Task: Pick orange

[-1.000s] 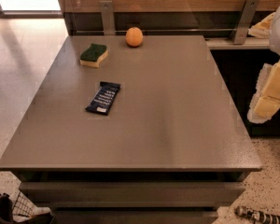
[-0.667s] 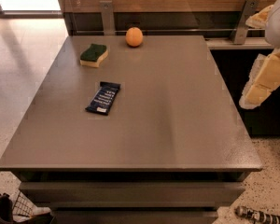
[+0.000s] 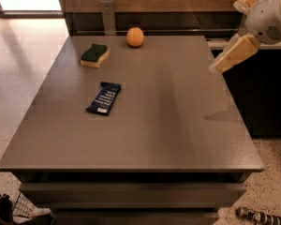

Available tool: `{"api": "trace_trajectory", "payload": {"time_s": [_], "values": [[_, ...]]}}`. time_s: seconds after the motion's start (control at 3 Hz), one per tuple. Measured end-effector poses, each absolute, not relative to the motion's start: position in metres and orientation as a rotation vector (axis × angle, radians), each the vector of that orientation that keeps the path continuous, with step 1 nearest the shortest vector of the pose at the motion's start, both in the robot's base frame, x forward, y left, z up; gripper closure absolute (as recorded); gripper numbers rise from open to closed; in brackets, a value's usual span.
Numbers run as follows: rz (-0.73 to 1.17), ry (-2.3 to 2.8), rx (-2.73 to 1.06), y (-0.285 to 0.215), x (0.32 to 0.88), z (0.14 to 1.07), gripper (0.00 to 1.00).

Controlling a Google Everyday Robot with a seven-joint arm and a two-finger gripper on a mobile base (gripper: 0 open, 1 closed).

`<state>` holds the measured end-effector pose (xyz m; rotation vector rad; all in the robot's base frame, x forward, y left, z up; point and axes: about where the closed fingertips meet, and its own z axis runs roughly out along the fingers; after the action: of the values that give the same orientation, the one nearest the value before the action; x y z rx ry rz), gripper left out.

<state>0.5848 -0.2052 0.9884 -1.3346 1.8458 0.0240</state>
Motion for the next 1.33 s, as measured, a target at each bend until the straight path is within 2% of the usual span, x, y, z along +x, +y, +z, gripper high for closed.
{"api": "trace_trajectory", "payload": {"time_s": [0.67,1.33], "values": [[0.192,1.72,-1.054,-0.171,0.678,0.997,0.0],[0.312,1.821,-0.902,-0.154,0.699,0.99,0.0]]}}
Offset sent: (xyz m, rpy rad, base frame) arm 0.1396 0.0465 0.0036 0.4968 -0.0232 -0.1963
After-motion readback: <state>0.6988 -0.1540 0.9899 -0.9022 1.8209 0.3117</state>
